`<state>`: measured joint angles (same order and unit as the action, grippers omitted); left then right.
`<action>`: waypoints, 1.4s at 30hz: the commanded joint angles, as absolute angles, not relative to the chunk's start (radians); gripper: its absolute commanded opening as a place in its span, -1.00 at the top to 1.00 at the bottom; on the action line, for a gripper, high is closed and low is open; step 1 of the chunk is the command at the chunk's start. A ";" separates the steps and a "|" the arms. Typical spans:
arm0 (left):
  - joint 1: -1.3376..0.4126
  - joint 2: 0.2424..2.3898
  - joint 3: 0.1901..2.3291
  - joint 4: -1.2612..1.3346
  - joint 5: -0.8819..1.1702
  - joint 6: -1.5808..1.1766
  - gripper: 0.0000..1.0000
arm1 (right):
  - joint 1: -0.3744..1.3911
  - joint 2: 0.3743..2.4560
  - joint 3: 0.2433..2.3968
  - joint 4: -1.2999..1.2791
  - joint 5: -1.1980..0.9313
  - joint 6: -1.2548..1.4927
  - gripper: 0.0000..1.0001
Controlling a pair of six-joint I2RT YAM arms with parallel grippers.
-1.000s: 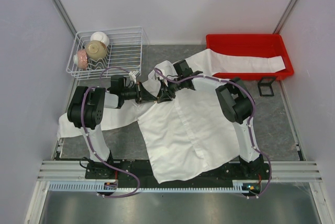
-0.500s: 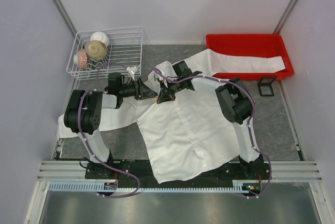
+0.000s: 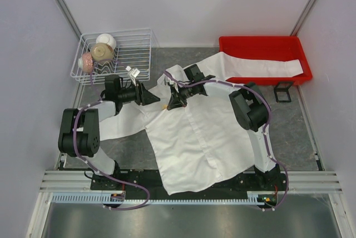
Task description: Pin the brooch onto the clothing
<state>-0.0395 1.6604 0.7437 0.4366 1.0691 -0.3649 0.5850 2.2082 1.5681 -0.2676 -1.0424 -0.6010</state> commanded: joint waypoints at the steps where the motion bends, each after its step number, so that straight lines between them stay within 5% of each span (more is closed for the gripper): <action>1: -0.035 1.559 0.808 0.163 1.140 0.099 -0.13 | 0.580 2.192 1.588 -0.261 -1.101 -0.580 1.00; 10: -0.144 1.508 0.877 -0.148 0.964 0.543 -0.34 | 0.580 2.189 1.595 -0.265 -1.114 -0.558 1.00; 17: -0.161 1.566 0.946 -0.176 0.954 0.610 0.15 | 0.581 2.183 1.609 -0.273 -1.120 -0.572 1.00; 42: -0.207 1.730 1.135 -0.474 1.006 0.930 0.24 | 0.595 2.164 1.617 -0.296 -1.118 -0.623 1.00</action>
<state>-0.1894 1.7103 1.0863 -0.4385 0.9775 0.8433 0.5861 2.2082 1.5791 -0.3058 -1.0645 -0.5949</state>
